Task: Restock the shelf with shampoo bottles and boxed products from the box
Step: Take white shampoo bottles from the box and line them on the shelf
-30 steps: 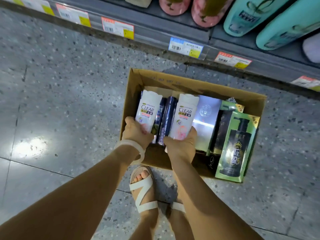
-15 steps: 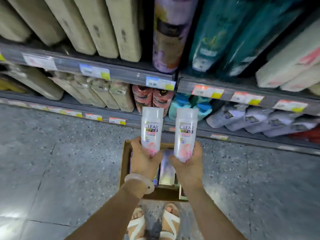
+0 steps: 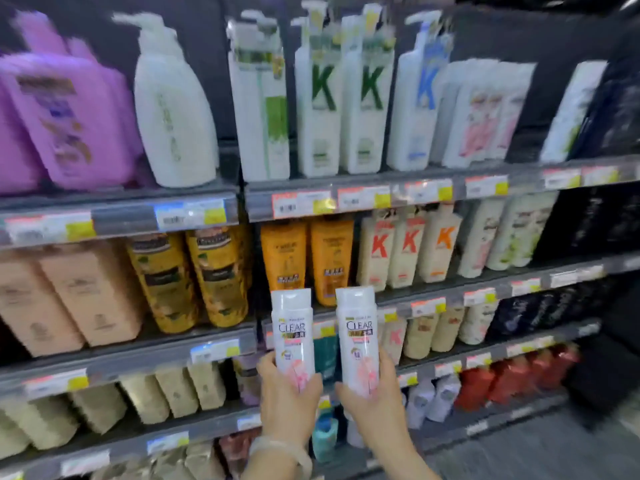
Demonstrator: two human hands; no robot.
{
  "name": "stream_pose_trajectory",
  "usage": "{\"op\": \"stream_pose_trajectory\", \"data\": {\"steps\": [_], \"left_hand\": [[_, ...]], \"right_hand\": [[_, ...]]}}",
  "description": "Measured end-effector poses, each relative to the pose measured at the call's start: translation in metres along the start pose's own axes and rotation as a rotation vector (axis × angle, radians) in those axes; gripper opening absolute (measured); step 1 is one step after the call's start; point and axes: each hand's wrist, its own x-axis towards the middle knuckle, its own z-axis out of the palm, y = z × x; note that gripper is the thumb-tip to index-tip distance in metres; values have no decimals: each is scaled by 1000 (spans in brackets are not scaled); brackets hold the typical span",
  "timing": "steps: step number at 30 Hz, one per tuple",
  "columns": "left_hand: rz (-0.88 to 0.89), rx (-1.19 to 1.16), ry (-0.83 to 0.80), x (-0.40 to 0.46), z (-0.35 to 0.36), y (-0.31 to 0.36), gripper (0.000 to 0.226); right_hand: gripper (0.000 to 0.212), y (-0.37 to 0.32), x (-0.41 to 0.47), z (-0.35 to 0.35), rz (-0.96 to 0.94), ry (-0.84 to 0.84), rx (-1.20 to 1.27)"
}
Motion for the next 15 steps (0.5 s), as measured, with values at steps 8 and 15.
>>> {"op": "stream_pose_trajectory", "data": {"steps": [8, 15], "left_hand": [[368, 26, -115, -6, 78, 148, 63], [487, 64, -102, -21, 199, 223, 64]], "right_hand": [[63, -107, 61, -118, -183, 133, 100], [56, -139, 133, -236, -265, 212, 78]]}}
